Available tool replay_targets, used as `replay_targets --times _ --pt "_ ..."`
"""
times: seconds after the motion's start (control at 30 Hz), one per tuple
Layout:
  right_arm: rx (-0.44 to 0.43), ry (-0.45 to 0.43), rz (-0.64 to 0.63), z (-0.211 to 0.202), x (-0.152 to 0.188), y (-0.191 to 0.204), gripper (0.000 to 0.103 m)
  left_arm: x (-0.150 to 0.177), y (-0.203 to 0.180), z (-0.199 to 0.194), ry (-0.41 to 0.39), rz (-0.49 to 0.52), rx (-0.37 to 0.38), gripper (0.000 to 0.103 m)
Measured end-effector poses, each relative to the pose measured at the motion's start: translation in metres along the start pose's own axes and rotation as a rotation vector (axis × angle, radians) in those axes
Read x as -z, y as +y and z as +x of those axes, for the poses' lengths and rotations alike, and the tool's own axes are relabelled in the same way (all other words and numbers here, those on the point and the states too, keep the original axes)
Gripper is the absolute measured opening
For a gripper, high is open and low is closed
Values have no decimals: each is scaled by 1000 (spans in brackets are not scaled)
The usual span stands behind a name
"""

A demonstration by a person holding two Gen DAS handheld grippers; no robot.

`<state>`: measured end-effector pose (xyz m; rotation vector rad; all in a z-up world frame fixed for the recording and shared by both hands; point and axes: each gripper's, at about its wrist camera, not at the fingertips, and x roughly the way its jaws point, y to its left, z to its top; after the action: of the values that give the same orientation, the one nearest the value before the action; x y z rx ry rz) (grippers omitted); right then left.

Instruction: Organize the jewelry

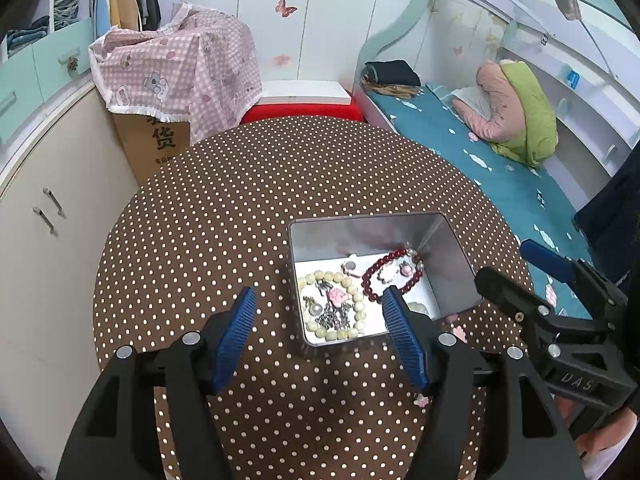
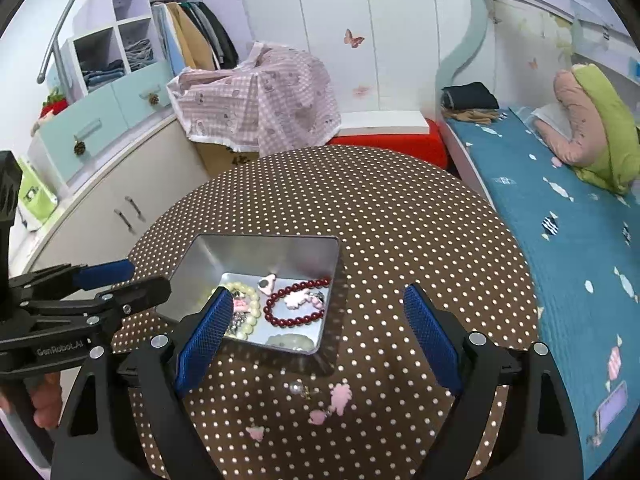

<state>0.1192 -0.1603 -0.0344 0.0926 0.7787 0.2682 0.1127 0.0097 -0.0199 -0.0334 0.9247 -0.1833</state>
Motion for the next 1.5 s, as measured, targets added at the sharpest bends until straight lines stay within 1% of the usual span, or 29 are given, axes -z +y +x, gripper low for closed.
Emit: replay_targets --times 0.33,0.53,0.6,0.67,0.8,0.87,1.03,1.23,1.27,1.33,1.37,1.4,1.43,1.47,1.5 --pt "25 3 37 -19 19 -11 85 18 -13 -9 11 21 7 65" --pt "57 25 52 -29 39 -20 85 36 -24 -13 34 38 32 66" --pt "69 37 56 -30 46 -24 85 42 -28 -11 61 48 45 68" --pt "80 54 63 -30 55 -28 85 48 -34 -9 76 59 55 75" --pt "87 86 73 -29 72 -35 85 61 -47 -3 107 98 71 75" --pt "92 98 85 -29 79 -39 85 67 -56 4 137 118 73 75" --pt "100 118 125 -28 91 -49 85 76 -69 21 191 135 75 75" --pt "95 115 171 -34 97 -62 85 81 -78 34 197 168 52 75" --pt "93 113 176 -34 97 -63 85 82 -79 36 198 169 48 73" --pt "93 112 184 -35 98 -67 85 83 -82 42 204 174 33 64" --pt "94 114 186 -34 99 -68 85 83 -84 46 218 181 24 50" --pt "94 117 189 -33 99 -70 85 85 -86 47 207 200 1 45" --pt "93 120 194 -32 100 -72 85 84 -87 48 206 212 -7 44" --pt "91 122 198 -31 100 -72 85 83 -89 47 206 217 -2 37" --pt "87 125 201 -30 100 -73 85 83 -90 47 205 222 0 27"
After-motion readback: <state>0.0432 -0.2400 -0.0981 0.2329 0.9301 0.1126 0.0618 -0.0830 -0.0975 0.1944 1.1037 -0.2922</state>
